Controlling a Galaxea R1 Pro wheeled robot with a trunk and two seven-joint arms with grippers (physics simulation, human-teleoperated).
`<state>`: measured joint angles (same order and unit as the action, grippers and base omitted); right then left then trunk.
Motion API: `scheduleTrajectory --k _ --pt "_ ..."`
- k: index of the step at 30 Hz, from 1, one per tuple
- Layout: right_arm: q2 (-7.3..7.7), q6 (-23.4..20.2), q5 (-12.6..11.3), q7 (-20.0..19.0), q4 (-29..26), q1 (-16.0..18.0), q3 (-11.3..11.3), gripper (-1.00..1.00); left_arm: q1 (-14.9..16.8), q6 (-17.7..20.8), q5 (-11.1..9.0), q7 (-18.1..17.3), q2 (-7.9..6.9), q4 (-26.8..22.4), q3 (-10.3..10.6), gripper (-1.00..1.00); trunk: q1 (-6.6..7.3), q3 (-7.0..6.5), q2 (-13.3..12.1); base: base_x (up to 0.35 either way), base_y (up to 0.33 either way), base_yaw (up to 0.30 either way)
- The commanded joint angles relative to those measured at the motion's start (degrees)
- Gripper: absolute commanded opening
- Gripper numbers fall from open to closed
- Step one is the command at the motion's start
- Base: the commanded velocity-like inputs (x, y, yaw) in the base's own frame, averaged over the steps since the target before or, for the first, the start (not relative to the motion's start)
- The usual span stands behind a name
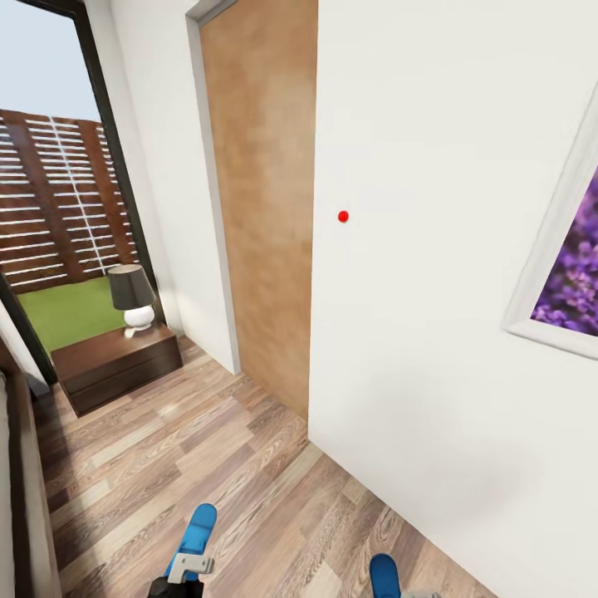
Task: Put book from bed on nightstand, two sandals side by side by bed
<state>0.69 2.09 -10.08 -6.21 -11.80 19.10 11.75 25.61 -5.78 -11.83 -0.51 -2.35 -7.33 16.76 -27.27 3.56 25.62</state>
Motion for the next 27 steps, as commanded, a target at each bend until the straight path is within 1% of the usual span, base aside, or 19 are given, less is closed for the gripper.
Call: scheduleTrajectory --k 1,13,18,21,27 --pt "0.05 0.22 -0.67 -0.15 0.09 0.06 0.42 -1.00 0.06 -0.17 -0.48 -0.10 -0.02 0.04 0.47 -1.00 -0.05 0.12 0.11 0.221 0.000 0.000" --pt "0.10 0.28 -0.64 -0.21 0.26 0.06 0.46 -1.00 0.06 -0.20 -0.48 -0.10 -0.02 0.04 0.47 -1.00 -0.05 0.12 0.11 0.288 0.000 0.000" --pt "0.08 0.28 -0.64 -0.21 0.28 0.06 0.46 -1.00 0.06 -0.20 -0.48 -0.10 -0.02 0.04 0.47 -1.00 -0.05 0.12 0.11 0.228 0.000 0.016" --pt "0.04 0.28 -0.59 -0.21 0.28 0.06 0.51 -1.00 0.06 -0.18 -0.48 -0.10 0.01 0.04 0.47 -1.00 -0.05 0.12 0.11 0.107 0.000 0.142" --pt "0.02 0.28 -0.56 -0.21 0.29 0.06 0.54 -1.00 0.06 -0.15 -0.48 -0.10 0.05 0.07 0.47 -1.00 -0.05 0.12 0.11 0.030 0.000 0.247"
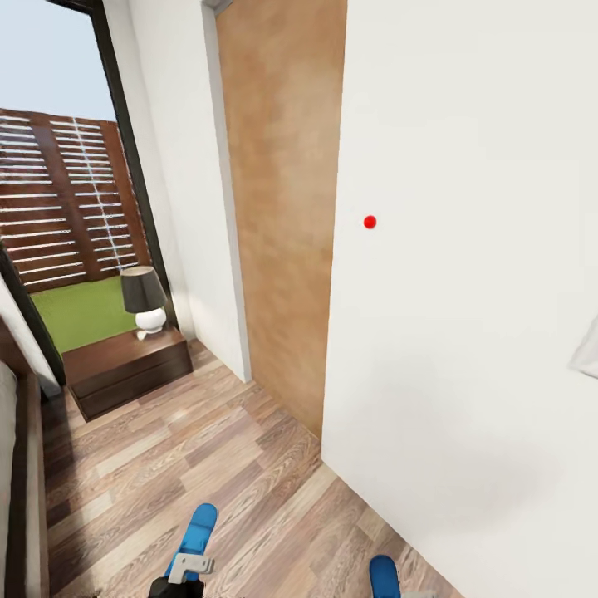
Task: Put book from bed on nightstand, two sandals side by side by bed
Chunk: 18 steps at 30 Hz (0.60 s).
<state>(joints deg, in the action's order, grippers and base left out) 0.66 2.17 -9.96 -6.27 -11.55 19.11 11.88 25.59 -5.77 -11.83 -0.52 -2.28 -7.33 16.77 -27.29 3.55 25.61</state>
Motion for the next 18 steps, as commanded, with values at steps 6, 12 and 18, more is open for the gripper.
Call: scheduleTrajectory --k 6,12,18 --pt "0.05 0.20 -0.68 -0.14 0.04 0.05 0.42 -1.00 0.07 -0.19 -0.48 -0.10 0.00 0.11 0.46 -1.00 -0.03 0.12 0.11 0.005 0.000 0.282" --pt "0.04 0.20 -0.67 -0.14 0.04 0.05 0.42 -1.00 0.07 -0.20 -0.48 -0.10 0.00 0.12 0.47 -1.00 -0.03 0.12 0.11 0.001 0.000 0.288" --pt "0.09 0.20 -0.73 -0.14 0.04 0.05 0.36 -1.00 0.07 -0.20 -0.48 -0.10 0.05 0.12 0.48 -1.00 -0.03 0.00 0.11 0.000 0.000 0.263"
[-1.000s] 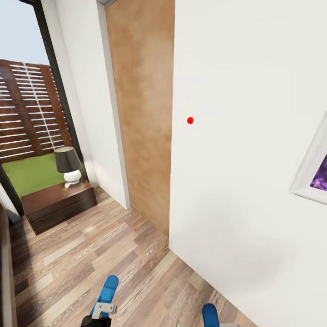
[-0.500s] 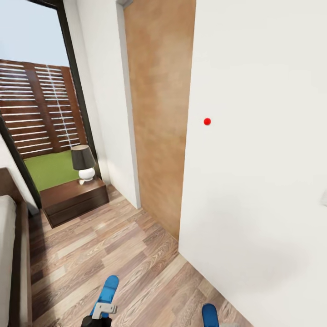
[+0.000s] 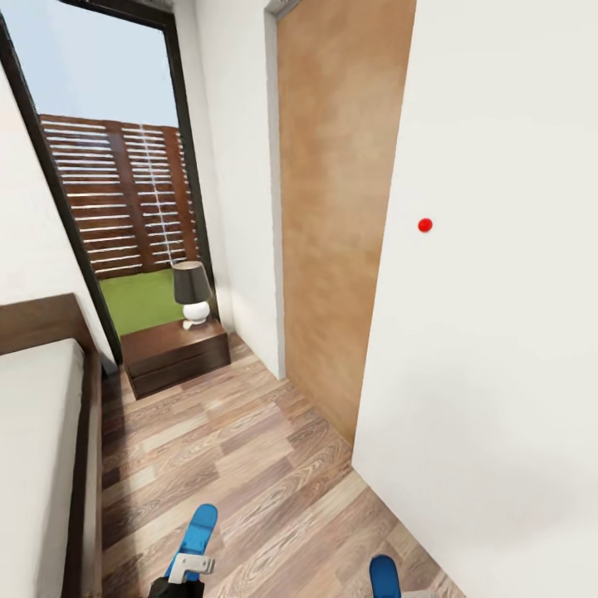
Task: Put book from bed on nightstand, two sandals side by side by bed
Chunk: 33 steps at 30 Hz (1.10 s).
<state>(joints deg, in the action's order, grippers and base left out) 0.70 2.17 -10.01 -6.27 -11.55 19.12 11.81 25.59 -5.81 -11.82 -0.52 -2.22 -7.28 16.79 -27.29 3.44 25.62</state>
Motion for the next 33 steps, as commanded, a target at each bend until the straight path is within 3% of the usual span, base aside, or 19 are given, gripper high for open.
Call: scheduleTrajectory --k 1,11,33 --pt "0.06 0.20 -0.69 -0.14 0.04 0.04 0.42 -1.00 0.07 -0.16 -0.48 -0.10 -0.01 0.07 0.47 -1.00 -0.03 0.07 0.11 0.000 0.000 0.223" --pt "0.14 0.20 -0.73 -0.14 0.04 0.04 0.41 -1.00 0.07 -0.16 -0.41 -0.10 0.02 0.11 0.51 -1.00 -0.03 -0.21 0.11 0.065 0.000 0.107" --pt "0.01 0.29 -0.66 -0.14 0.07 0.04 0.48 -1.00 0.07 -0.16 -0.39 -0.10 -0.05 0.07 0.52 -1.00 -0.03 -0.25 0.11 0.307 0.057 0.004"
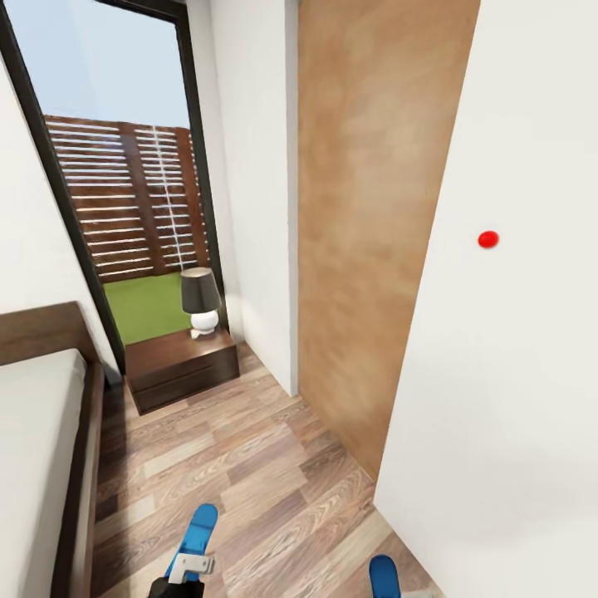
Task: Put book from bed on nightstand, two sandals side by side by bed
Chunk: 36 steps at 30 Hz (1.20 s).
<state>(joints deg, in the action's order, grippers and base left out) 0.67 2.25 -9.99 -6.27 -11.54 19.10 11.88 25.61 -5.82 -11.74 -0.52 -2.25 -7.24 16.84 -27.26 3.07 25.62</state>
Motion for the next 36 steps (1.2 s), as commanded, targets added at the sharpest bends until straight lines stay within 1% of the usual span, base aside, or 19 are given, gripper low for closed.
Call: scheduleTrajectory --k 1,7,19,30,36 --pt "0.04 0.21 -0.68 -0.14 0.05 0.06 0.41 -1.00 0.06 -0.15 -0.48 -0.10 -0.01 0.04 0.47 -1.00 -0.06 0.10 0.11 0.299 0.039 0.021" --pt "0.04 0.21 -0.65 -0.13 0.07 0.06 0.42 -1.00 0.06 -0.15 -0.49 -0.10 0.04 0.04 0.47 -1.00 -0.06 -0.02 0.11 0.226 0.015 0.066" --pt "0.04 0.21 -0.65 -0.12 0.03 0.06 0.42 -1.00 0.06 -0.15 -0.46 -0.10 0.05 0.04 0.47 -1.00 -0.06 -0.30 0.11 0.123 0.001 0.184" --pt "0.04 0.21 -0.65 -0.07 0.02 0.06 0.42 -1.00 0.06 -0.15 -0.41 -0.10 0.04 0.04 0.47 -1.00 -0.06 -0.32 0.11 0.309 0.000 0.022" --pt "0.04 0.21 -0.65 -0.07 0.05 0.06 0.44 -1.00 0.06 -0.15 -0.46 -0.10 0.04 0.04 0.47 -1.00 -0.06 -0.32 0.11 0.220 0.000 0.148"
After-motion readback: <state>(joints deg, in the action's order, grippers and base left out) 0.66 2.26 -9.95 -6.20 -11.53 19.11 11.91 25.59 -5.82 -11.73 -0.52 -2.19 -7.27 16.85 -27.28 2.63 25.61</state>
